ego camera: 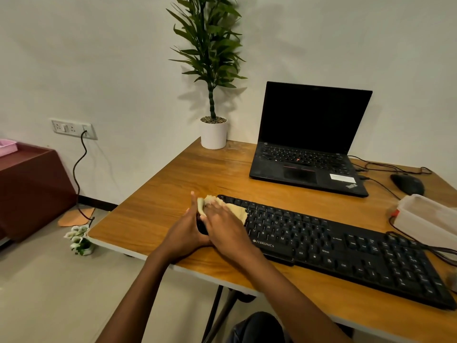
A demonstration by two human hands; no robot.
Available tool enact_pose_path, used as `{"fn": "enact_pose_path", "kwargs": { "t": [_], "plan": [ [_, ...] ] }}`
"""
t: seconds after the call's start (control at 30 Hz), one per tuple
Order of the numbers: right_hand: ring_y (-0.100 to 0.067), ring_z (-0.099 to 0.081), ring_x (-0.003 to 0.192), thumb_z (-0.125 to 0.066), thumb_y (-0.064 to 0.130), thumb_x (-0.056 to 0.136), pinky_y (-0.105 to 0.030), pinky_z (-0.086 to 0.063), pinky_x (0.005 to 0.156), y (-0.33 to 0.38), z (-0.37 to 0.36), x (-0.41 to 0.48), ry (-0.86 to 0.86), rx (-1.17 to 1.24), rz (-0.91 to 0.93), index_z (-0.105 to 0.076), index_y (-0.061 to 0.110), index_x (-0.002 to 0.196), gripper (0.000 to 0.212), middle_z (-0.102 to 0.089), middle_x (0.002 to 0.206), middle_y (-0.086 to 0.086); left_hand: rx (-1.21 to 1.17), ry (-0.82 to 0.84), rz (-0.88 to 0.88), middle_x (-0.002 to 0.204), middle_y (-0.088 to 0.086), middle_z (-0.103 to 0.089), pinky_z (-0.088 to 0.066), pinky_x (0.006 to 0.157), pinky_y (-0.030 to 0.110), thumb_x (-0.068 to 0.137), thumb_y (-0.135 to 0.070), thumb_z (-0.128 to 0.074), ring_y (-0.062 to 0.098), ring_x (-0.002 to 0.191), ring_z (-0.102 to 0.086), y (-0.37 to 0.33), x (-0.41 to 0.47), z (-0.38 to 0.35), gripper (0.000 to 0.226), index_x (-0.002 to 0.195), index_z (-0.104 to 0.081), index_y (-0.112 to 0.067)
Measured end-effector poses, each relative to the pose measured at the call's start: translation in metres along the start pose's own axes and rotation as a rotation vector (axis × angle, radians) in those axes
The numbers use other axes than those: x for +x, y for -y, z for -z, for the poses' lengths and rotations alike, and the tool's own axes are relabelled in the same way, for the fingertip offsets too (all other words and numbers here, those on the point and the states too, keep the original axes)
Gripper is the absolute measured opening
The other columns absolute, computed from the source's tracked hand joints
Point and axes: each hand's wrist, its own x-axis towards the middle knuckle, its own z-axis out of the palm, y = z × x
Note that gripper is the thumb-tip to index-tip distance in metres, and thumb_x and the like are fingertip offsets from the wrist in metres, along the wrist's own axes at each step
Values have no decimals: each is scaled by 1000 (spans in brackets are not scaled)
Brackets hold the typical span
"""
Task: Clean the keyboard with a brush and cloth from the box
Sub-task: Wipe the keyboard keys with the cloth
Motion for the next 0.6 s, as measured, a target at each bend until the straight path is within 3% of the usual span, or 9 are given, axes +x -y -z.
{"fn": "enact_pose_path", "kwargs": {
  "t": [0.03, 0.1, 0.17, 0.27, 0.33, 0.4, 0.5, 0.53, 0.6],
  "plan": [
    [-16, -17, 143, -30, 22, 102, -26, -6, 115, 0, 3, -8, 12, 8, 44, -32, 7, 142, 43, -31, 151, -9, -15, 6, 6, 136, -15, -38, -44, 96, 25, 71, -39, -79, 13, 119, -50, -1, -1, 0, 127, 143, 25, -28],
    [-12, -15, 143, -31, 23, 102, -20, -2, 113, -2, 9, -26, 46, 31, 116, -30, 10, 144, 44, -27, 152, -5, -38, -10, -8, 133, -10, -44, -45, 84, 18, 76, -25, -77, 12, 108, -56, 1, -2, 0, 126, 133, 36, -30],
    [-8, -17, 142, -32, 26, 101, -18, -3, 113, -6, 17, -44, 90, 87, 151, -33, 14, 143, 43, -28, 152, -1, -52, -6, -16, 141, 5, -47, -40, 91, 17, 75, -25, -77, 14, 117, -54, -1, -2, 1, 128, 135, 36, -27],
    [-4, -38, 127, -35, 30, 100, -23, -28, 106, -20, 35, -75, 171, 301, 52, -44, 22, 136, 38, -45, 141, 4, -81, 66, 11, 149, 4, -36, -26, 102, 19, 55, -55, -80, 13, 136, -34, -6, -5, 7, 143, 140, 31, -29],
    [-8, -57, 97, -38, 31, 98, -19, -43, 80, -36, 56, -100, 128, 469, -83, -56, 29, 117, 26, -62, 113, 2, -114, 122, 23, 153, 2, -30, -27, 104, 24, 34, -76, -76, 11, 136, -31, -13, -5, 12, 153, 143, 23, -34],
    [-6, -59, 82, -40, 30, 97, -15, -45, 66, -52, 85, -127, -39, 647, -266, -55, 38, 99, 17, -62, 98, 5, -20, 156, 19, 158, 4, -11, -19, 113, 39, 26, -82, -70, 21, 143, -16, -22, -1, 15, 154, 145, 18, -37],
    [-17, -59, 77, -41, 36, 95, -31, -48, 60, -86, 137, -158, -427, 869, -631, -56, 28, 103, 19, -60, 93, 0, 288, 268, -90, 158, 0, 11, 14, 111, 54, 20, -97, -49, 23, 144, 14, -48, 14, 5, 153, 147, 12, -36],
    [-20, -59, 76, -41, 37, 95, -34, -48, 60, -101, 153, -167, -578, 857, -689, -56, 22, 109, 25, -60, 92, -2, 357, 342, -148, 158, -2, 12, 21, 108, 54, 24, -97, -49, 22, 144, 17, -64, 19, -4, 150, 147, 10, -36],
    [-18, -54, 72, -39, 33, 98, -34, -45, 61, -130, 176, -178, -802, 564, -684, -57, 10, 111, 32, -59, 86, -6, 444, 470, -239, 158, -2, 10, 27, 104, 56, 48, -83, -64, 19, 143, 19, -93, 27, -31, 134, 149, 8, -33]
  ]
}}
